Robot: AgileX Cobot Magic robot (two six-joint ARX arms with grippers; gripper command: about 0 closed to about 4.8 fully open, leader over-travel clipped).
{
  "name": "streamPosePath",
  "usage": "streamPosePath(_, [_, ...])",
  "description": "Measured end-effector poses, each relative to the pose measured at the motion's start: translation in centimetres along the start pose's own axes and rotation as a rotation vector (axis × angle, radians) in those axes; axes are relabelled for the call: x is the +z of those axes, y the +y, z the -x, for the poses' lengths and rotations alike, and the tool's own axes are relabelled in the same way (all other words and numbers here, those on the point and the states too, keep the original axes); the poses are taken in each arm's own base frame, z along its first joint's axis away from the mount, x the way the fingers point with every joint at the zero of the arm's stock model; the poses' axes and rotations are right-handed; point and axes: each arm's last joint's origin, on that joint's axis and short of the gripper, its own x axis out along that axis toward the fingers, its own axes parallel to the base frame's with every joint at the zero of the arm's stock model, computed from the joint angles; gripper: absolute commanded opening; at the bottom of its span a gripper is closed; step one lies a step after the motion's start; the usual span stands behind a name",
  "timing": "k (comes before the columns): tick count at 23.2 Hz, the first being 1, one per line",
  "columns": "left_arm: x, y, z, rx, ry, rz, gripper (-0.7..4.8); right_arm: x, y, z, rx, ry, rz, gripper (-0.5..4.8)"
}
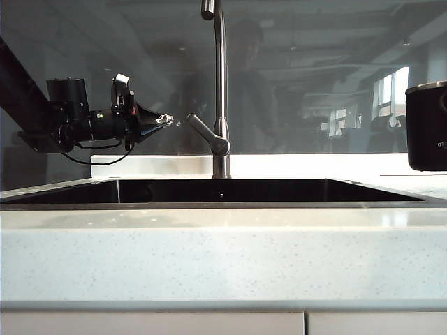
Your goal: Pick up the mug next to the sink, go to the faucet to get some water, pour the water into the sink, and finally put the mug back to its place.
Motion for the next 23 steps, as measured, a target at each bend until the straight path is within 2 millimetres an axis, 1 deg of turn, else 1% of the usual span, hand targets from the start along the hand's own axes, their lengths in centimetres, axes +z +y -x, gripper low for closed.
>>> streamPosePath(4, [0.0,0.0,0.0,0.000,0.000,0.000,0.13,-1.5,0.0,-0.5,0.062,0.056,0.010,-0.05])
streamPosePath(9, [0.0,0.0,0.0,0.000,0.000,0.000,0.13,-2.1,0.0,-0.8,0.066,0.039,0.007,-0.05])
streamPosePath(23, [0.0,0.0,0.0,0.000,0.000,0.000,0.13,-2.4,0.2,-0.9,0.093,0.045,0.006,-0.05])
